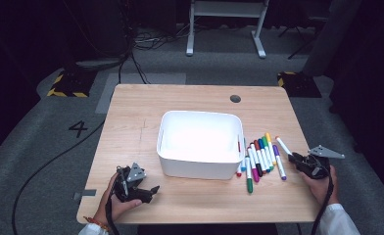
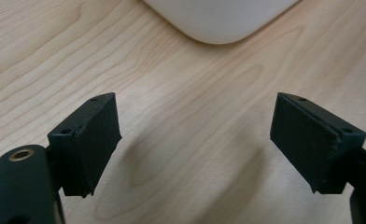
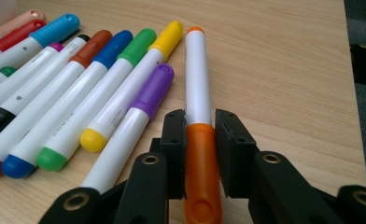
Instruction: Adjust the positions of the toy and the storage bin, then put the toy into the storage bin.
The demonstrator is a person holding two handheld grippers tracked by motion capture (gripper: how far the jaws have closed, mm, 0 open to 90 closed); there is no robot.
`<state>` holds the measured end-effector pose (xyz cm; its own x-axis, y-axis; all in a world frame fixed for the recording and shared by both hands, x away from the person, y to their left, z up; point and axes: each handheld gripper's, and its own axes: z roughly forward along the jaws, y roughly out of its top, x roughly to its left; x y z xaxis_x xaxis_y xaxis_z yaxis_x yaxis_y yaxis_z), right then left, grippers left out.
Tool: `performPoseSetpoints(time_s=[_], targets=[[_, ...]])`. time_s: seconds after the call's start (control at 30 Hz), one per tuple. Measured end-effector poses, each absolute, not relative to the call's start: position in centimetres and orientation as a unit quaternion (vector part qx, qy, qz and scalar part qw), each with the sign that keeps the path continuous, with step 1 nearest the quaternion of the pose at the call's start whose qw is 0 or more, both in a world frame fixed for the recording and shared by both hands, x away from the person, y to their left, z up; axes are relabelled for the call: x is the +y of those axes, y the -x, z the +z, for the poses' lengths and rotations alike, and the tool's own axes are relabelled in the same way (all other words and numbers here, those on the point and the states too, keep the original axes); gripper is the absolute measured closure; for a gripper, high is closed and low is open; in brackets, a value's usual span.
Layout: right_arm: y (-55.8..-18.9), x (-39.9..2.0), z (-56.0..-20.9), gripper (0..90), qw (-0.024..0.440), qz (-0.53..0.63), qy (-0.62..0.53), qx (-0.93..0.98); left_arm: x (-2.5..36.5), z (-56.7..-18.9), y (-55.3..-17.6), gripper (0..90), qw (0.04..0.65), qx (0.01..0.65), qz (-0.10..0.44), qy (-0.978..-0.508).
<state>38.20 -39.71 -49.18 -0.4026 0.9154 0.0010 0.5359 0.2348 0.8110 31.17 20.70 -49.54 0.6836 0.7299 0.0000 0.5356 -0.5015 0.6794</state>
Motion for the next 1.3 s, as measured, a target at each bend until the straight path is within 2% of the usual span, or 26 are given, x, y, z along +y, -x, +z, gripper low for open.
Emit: performPoseSetpoints(time_s=[0.2,0.47,1.13,1.3], targets=[[-38.1,-39.9,-48.8,74.5,0.253,0.389,-0.483,0.743,21.2,-50.3,-31.5,15.5,0.345,0.373,0.127,-0.852],[-37.7,-39.9,-47.8,74.4,0.254,0.406,-0.477,0.737,21.1,-50.3,-31.6,14.4,0.341,0.377,0.132,-0.851],[-37.1,-36.3,-42.0,74.4,0.243,0.458,-0.393,0.759,21.0,-50.3,-31.8,14.5,0.339,0.382,0.136,-0.849],[-36.9,-35.1,-39.5,74.5,0.240,0.478,-0.366,0.761,20.9,-50.3,-31.7,14.6,0.339,0.384,0.139,-0.848]])
